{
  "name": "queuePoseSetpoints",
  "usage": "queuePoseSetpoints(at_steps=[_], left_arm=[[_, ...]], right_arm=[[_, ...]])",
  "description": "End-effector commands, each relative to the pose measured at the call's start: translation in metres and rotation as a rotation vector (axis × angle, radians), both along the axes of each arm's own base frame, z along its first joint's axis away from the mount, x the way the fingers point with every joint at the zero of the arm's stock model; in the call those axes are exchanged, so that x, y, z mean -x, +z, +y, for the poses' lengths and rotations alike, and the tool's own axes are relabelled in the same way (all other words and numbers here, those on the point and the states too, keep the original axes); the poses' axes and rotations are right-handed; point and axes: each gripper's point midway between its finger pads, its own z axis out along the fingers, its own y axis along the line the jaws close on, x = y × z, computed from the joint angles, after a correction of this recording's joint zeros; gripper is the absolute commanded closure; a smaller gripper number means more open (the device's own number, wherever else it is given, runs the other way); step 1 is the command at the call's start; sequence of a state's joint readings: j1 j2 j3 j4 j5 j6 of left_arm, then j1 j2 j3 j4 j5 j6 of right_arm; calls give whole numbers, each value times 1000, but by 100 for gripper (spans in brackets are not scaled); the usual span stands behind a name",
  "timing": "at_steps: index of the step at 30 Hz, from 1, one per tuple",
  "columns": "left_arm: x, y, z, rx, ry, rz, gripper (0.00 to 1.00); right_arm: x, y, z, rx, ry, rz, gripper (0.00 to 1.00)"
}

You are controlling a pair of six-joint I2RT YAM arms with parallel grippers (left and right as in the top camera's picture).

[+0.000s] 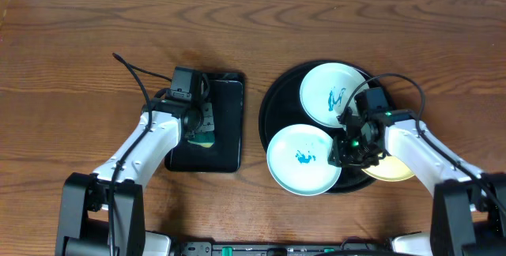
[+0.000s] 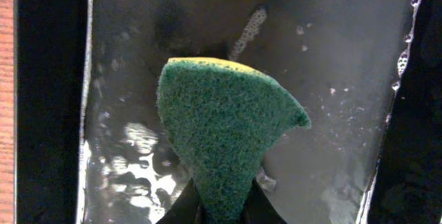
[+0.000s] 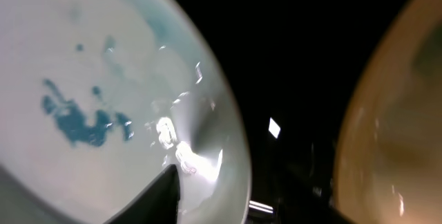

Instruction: Clean dirty plates on tray and stack at the side

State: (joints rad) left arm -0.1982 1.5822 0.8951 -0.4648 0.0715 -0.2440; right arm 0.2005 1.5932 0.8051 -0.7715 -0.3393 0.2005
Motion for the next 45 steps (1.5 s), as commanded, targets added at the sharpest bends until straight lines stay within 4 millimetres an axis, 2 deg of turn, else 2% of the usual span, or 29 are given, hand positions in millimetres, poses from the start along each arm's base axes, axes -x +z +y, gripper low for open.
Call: queuePoseSetpoints(at_steps=[1,4,11,12,14,26,38,45], left_arm=[[-2,3,0,6,17,-7,88],[-1,3,0,6,17,-6,87],[-1,3,0,6,17,-4,83],[0,3,0,5,17,-2,77],[1,2,1,4,17,5,75],[11,-3,3,-5,17,44,54],[19,-15,4,-14,17,86,51],[19,-32,4,-22,17,126,49]], right_arm=[[-6,-6,3,7,0,2,73],[-11,-8,4,4,0,-13,82],[-22,-8,4,7,-3,-60,90],[-25,-8,2,19,-5,-74,95],[-30,-10,-2,48,-36,-87,99],[-39,-9,-3,52,-51,-123,99],[-39,-9,-2,52,-51,-123,99],[-39,-9,-2,52,-51,-123,99]])
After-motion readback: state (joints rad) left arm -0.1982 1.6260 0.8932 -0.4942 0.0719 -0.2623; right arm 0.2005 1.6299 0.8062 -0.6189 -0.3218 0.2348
